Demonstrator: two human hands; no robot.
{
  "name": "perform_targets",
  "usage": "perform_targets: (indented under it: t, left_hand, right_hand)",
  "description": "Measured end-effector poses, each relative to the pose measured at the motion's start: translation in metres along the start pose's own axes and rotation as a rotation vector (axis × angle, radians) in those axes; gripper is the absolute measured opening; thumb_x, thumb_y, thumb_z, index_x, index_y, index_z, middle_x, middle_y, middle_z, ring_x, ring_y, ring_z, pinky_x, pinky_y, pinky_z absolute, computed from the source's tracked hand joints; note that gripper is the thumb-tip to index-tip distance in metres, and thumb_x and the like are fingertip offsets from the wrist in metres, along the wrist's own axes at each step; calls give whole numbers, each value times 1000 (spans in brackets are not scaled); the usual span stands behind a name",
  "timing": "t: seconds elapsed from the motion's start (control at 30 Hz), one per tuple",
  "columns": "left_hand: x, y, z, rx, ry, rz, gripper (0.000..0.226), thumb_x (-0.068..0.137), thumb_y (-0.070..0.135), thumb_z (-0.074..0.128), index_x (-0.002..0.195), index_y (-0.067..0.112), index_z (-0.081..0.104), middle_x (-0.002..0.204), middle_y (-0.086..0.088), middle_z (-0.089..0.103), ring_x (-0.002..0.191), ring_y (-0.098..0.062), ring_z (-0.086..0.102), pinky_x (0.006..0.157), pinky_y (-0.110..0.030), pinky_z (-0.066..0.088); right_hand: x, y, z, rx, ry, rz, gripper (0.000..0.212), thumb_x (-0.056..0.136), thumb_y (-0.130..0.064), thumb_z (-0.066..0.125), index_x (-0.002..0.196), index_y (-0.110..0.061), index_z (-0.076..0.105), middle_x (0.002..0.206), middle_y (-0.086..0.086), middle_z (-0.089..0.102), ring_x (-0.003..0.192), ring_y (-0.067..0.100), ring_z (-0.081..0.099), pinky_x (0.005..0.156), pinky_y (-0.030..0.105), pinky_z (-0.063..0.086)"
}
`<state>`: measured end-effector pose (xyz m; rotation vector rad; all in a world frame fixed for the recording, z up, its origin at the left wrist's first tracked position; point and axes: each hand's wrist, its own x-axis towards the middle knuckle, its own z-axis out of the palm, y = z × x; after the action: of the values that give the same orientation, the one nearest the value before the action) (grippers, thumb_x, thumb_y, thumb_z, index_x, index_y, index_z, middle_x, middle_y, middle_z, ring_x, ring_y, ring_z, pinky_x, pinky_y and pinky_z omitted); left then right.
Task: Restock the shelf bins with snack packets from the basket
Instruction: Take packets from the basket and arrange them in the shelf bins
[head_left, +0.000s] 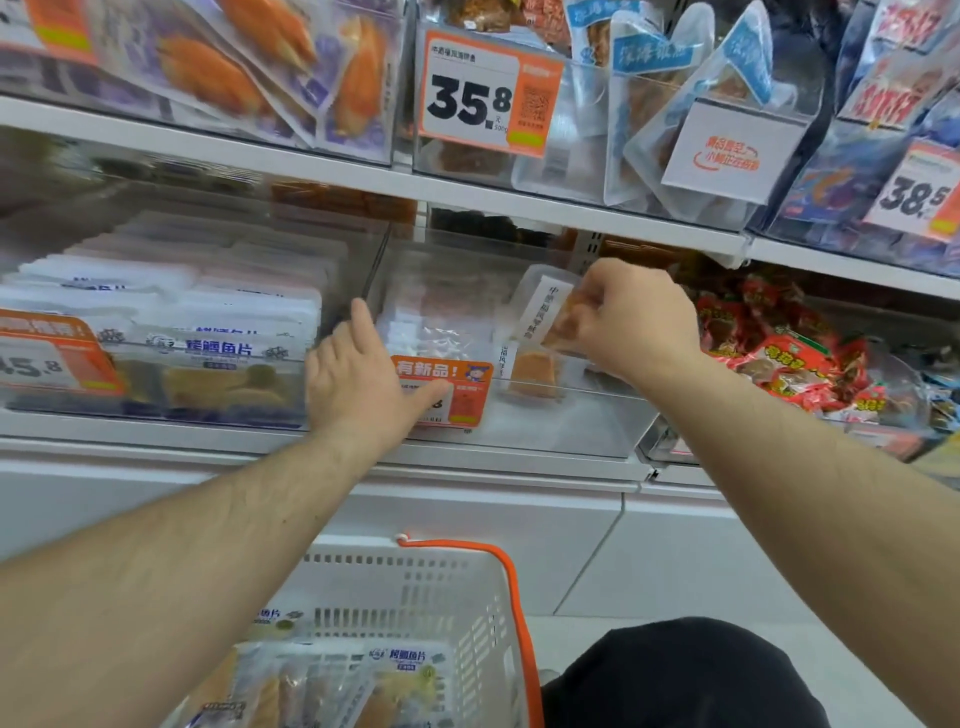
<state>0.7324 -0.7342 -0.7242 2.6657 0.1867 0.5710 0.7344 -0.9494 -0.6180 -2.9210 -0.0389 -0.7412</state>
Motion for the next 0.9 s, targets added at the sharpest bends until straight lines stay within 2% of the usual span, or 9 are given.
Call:
perform_targets:
  t: [0.07, 0.2, 0.3, 0.53, 0.67, 0.9]
  left_hand:
    - [0, -4, 3, 40, -14, 4, 128, 70, 81, 59, 154, 5, -2, 152, -18, 31, 139, -32, 34, 115, -42, 26]
    - [0, -7, 5, 78, -7, 33, 127, 72, 83, 53, 154, 6, -6, 151, -17, 31, 139, -31, 34, 115, -42, 26]
    - [2, -9, 7, 117, -8, 43, 125, 74, 83, 50, 153, 6, -9, 151, -16, 30, 138, -30, 34, 115, -41, 26]
    - [2, -10, 11, 158, 6, 55, 125, 75, 84, 45, 153, 5, -11, 151, -15, 30, 137, -29, 34, 115, -41, 25]
    - [1, -9, 10, 154, 0, 53, 123, 75, 83, 46, 153, 6, -11, 151, -14, 29, 139, -29, 33, 115, -41, 25]
    - [1, -7, 7, 127, -32, 34, 124, 74, 83, 49, 153, 8, -12, 154, -14, 26, 142, -28, 29, 116, -40, 23]
  right_hand:
    - [9, 5, 14, -77, -90, 30, 20, 89, -24, 58, 108, -24, 64, 103, 6, 68, 93, 32, 62, 75, 36, 47]
    - [23, 10, 43, -179, -251, 67, 26, 87, -19, 58, 112, -20, 63, 109, 12, 66, 96, 36, 62, 79, 38, 50]
    - [31, 13, 64, -168, -302, 83, 21, 89, -18, 57, 109, -17, 66, 101, 12, 65, 84, 33, 58, 75, 36, 50]
    - [40, 8, 91, -166, -315, 46, 19, 92, -27, 58, 102, -13, 66, 91, 9, 62, 80, 33, 58, 77, 39, 54]
    - [43, 7, 97, -156, -300, 57, 16, 91, -23, 59, 101, -12, 65, 95, 11, 65, 85, 33, 63, 79, 43, 57]
    - [43, 12, 100, -63, -285, 92, 11, 87, -15, 62, 97, -13, 68, 87, 8, 66, 76, 29, 64, 73, 40, 59]
